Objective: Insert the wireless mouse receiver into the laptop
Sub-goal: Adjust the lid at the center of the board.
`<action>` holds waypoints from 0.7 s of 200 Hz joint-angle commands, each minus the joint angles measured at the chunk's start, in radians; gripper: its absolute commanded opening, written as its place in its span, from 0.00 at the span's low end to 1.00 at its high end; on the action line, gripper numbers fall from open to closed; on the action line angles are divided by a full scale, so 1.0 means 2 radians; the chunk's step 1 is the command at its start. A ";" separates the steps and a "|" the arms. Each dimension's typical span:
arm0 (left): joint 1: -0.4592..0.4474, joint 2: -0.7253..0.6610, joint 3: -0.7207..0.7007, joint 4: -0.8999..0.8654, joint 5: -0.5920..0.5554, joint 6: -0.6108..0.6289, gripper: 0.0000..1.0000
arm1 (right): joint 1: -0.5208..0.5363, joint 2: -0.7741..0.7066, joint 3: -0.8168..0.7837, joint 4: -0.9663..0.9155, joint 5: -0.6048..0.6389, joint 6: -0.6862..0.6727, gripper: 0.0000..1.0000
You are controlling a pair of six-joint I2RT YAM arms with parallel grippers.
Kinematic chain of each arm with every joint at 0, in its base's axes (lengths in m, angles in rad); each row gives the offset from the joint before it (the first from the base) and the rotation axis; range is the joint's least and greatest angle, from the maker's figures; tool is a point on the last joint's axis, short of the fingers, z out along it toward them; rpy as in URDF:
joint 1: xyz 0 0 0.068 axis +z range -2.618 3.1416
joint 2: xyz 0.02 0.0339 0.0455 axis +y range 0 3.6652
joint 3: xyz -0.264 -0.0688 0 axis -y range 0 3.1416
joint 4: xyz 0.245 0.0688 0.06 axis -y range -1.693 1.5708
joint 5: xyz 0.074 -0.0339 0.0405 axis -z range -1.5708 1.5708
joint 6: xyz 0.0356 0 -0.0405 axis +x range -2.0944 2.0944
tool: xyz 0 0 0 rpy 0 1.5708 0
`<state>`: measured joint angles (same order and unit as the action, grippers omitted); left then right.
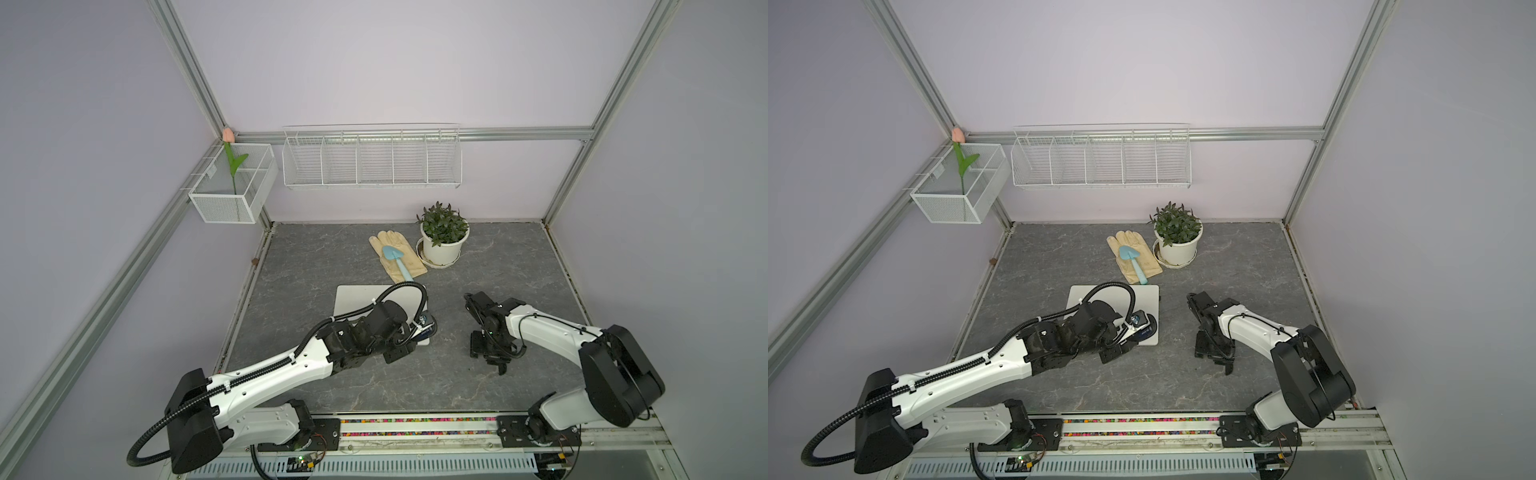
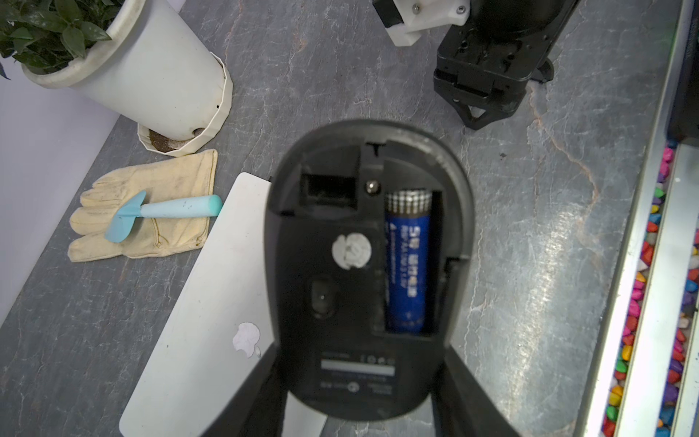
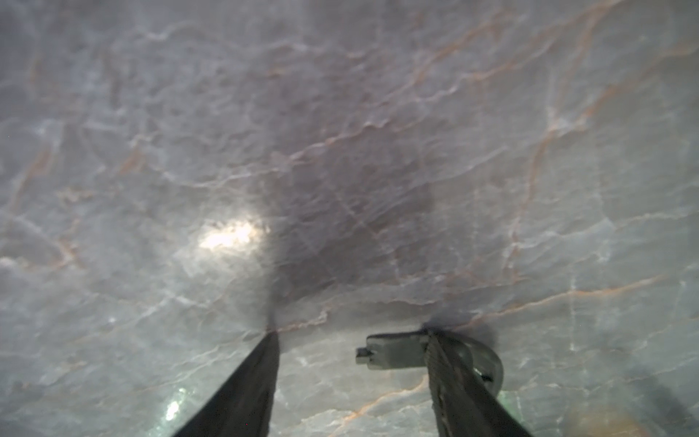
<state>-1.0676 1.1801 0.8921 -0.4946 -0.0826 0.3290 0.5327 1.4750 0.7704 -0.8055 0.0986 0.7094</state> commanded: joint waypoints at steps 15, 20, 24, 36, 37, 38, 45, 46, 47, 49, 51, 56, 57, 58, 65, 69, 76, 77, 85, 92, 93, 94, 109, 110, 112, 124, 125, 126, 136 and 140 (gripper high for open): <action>0.000 0.000 0.006 0.003 -0.002 -0.005 0.43 | -0.021 -0.040 -0.044 0.027 0.024 0.038 0.72; 0.000 0.000 0.006 0.002 -0.002 -0.005 0.43 | -0.024 -0.048 -0.048 0.026 0.025 0.042 0.72; 0.000 0.000 0.006 0.003 -0.002 -0.004 0.43 | -0.025 -0.054 -0.051 0.025 0.026 0.046 0.72; 0.000 0.000 0.006 0.003 0.000 -0.005 0.43 | -0.031 -0.070 -0.062 0.022 0.031 0.055 0.72; 0.000 0.000 0.006 0.003 0.000 -0.005 0.43 | -0.031 -0.071 -0.062 0.022 0.032 0.056 0.72; 0.000 0.000 0.006 0.003 0.000 -0.005 0.43 | -0.031 -0.073 -0.063 0.022 0.032 0.056 0.72; 0.000 0.000 0.005 0.005 0.001 -0.005 0.43 | -0.034 -0.082 -0.067 0.020 0.035 0.059 0.72; 0.000 -0.001 0.005 0.005 0.001 -0.005 0.43 | -0.034 -0.083 -0.068 0.019 0.035 0.060 0.72; 0.000 0.000 0.005 0.006 0.001 -0.005 0.43 | -0.034 -0.084 -0.069 0.019 0.035 0.060 0.72; 0.000 0.000 0.004 0.006 0.001 -0.005 0.43 | -0.035 -0.086 -0.069 0.018 0.035 0.061 0.72; 0.000 -0.001 0.004 0.006 0.002 -0.005 0.43 | -0.035 -0.088 -0.070 0.017 0.035 0.063 0.72; 0.000 -0.001 0.003 0.008 0.002 -0.005 0.43 | -0.037 -0.092 -0.073 0.016 0.036 0.065 0.72; 0.000 -0.001 0.002 0.008 0.002 -0.005 0.43 | -0.037 -0.094 -0.073 0.016 0.036 0.065 0.72; 0.000 -0.002 0.002 0.008 0.002 -0.005 0.43 | -0.038 -0.095 -0.074 0.016 0.037 0.066 0.72; 0.000 -0.001 0.001 0.008 0.002 -0.005 0.43 | -0.041 -0.102 -0.077 0.014 0.037 0.068 0.72; 0.000 0.000 0.002 0.009 0.003 -0.006 0.43 | -0.043 -0.106 -0.078 0.013 0.037 0.069 0.72; 0.000 0.000 0.002 0.010 0.004 -0.006 0.43 | -0.045 -0.112 -0.081 0.014 0.036 0.069 0.72; 0.000 0.000 0.001 0.010 0.003 -0.006 0.43 | -0.045 -0.113 -0.081 0.015 0.036 0.069 0.72; 0.000 0.000 0.000 0.012 0.004 -0.006 0.43 | -0.048 -0.117 -0.084 0.017 0.032 0.069 0.72; 0.000 0.001 0.000 0.013 0.004 -0.006 0.43 | -0.051 -0.119 -0.087 0.021 0.026 0.068 0.72; 0.000 0.002 0.000 0.013 0.004 -0.007 0.43 | -0.052 -0.119 -0.087 0.022 0.026 0.068 0.72; 0.000 0.001 0.000 0.013 0.004 -0.006 0.43 | -0.053 -0.119 -0.087 0.022 0.025 0.068 0.72; 0.000 0.004 0.000 0.013 0.004 -0.007 0.43 | -0.057 -0.113 -0.090 0.030 0.015 0.069 0.71; 0.000 0.004 0.001 0.013 0.004 -0.007 0.43 | -0.057 -0.113 -0.091 0.030 0.014 0.069 0.71; 0.000 0.004 0.001 0.013 0.004 -0.007 0.43 | -0.057 -0.112 -0.091 0.032 0.013 0.069 0.71; 0.000 0.002 0.000 0.013 0.004 -0.007 0.43 | -0.057 -0.100 -0.093 0.042 0.002 0.072 0.71; 0.000 0.002 0.000 0.012 0.003 -0.007 0.43 | -0.057 -0.099 -0.093 0.043 0.001 0.073 0.71; 0.000 0.002 0.000 0.013 0.003 -0.007 0.43 | -0.057 -0.098 -0.093 0.043 0.001 0.073 0.71; 0.000 0.001 -0.001 0.012 0.001 -0.007 0.43 | -0.055 -0.087 -0.091 0.049 -0.006 0.075 0.70; 0.000 0.000 -0.001 0.013 0.001 -0.007 0.43 | -0.053 -0.084 -0.090 0.052 -0.007 0.076 0.70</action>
<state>-1.0676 1.1831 0.8921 -0.4900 -0.0818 0.3252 0.4225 1.2633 0.6052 -0.7414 0.1272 0.8082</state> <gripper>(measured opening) 0.534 0.705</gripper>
